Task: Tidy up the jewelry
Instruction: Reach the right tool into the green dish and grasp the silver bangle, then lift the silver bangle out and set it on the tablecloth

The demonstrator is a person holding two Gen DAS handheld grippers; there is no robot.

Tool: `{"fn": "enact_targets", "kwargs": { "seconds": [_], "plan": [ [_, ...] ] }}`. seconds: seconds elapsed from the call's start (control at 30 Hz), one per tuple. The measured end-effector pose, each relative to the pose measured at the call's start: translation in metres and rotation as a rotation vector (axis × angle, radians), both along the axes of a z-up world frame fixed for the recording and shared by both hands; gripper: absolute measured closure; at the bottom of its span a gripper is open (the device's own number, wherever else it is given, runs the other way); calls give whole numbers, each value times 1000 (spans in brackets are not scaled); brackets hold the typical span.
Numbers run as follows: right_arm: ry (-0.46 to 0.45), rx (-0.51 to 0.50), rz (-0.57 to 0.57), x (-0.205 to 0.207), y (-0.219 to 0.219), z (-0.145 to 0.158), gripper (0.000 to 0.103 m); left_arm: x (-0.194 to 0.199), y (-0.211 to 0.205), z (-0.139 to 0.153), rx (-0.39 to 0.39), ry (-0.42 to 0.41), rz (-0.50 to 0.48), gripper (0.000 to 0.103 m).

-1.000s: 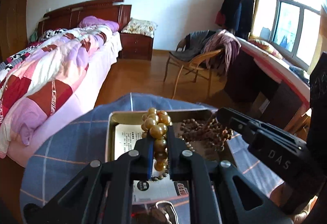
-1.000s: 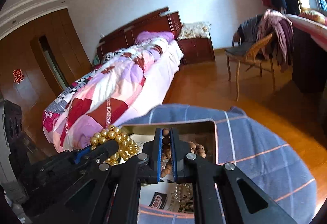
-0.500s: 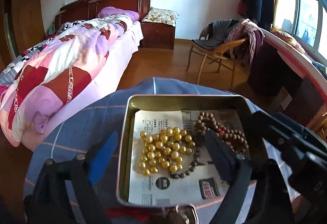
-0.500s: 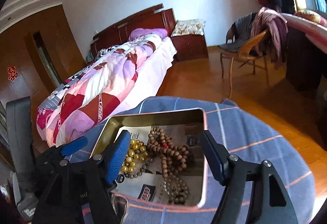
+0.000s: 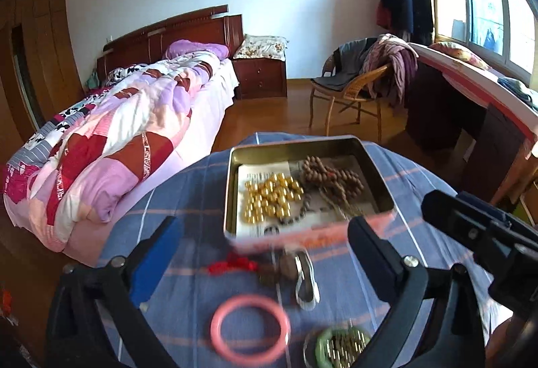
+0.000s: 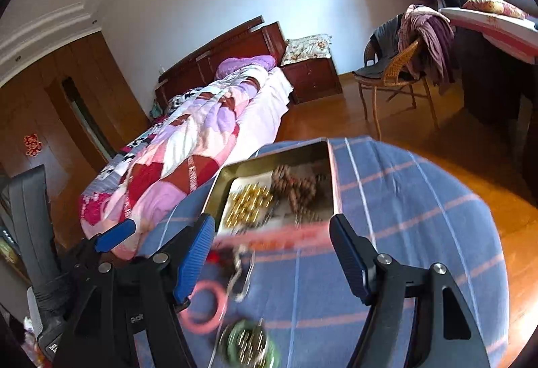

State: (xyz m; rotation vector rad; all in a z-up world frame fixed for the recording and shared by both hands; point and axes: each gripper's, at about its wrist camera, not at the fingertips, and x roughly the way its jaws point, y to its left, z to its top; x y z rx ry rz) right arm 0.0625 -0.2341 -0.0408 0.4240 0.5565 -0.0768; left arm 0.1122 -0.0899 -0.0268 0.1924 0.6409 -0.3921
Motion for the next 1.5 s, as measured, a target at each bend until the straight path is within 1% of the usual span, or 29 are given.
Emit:
{"fn": "enact_targets", "kwargs": {
  "seconds": [0.07, 0.17, 0.33, 0.4, 0.5, 0.6, 0.67, 0.73, 0.77, 0.83, 0.97, 1.0, 1.03, 1.07, 1.13, 1.17, 1.23, 1.33, 1.5],
  "plan": [
    [8, -12, -3, -17, 5, -2, 32, -19, 12, -1, -2, -7, -15, 0],
    [14, -33, -15, -38, 12, -11, 32, -36, 24, -7, -5, -9, -15, 0],
    [57, -22, 2, -56, 20, -29, 32, -54, 42, -26, 7, 34, 10, 0],
    [66, -41, 7, -62, 23, -32, 32, -64, 50, -29, 7, 28, 9, 0],
    [87, -55, 31, -69, 28, -39, 32, -77, 61, -34, 6, 14, 8, 0],
    [99, -48, 62, -71, 33, -44, 32, -82, 70, -40, -10, 33, 2, 0],
    [115, -36, 93, -64, 37, -48, 34, -84, 74, -44, -11, 35, 3, 0],
    [137, -49, 110, -55, 42, -52, 45, -83, 77, -49, -3, 41, 14, 0],
    [155, -58, 120, -49, 46, -56, 48, -82, 79, -51, 1, 45, 20, 0],
    [200, -55, 147, -37, 51, -65, 59, -82, 83, -53, -5, 52, 28, 0],
    [258, -44, 151, -25, 55, -83, 60, -81, 91, -56, -26, 72, 37, 0],
    [267, -37, 156, -22, 56, -88, 65, -80, 93, -57, -32, 77, 40, 0],
    [275, -36, 161, -20, 57, -91, 73, -79, 94, -58, -37, 85, 40, 0],
    [273, -32, 172, -18, 59, -93, 78, -79, 95, -59, -39, 90, 40, 0],
    [264, -56, 164, -18, 61, -91, 92, -79, 95, -61, -38, 96, 42, 0],
    [250, -55, 164, -19, 60, -87, 95, -79, 96, -61, -38, 96, 39, 0],
    [217, -48, 180, -24, 60, -78, 96, -79, 97, -61, -38, 93, 39, 0],
    [193, -108, 188, -30, 64, -64, 96, -78, 98, -62, -47, 101, 44, 0],
    [135, -71, 182, -46, 58, -42, 96, -77, 97, -64, -60, 120, 37, 0]
  ]
}}
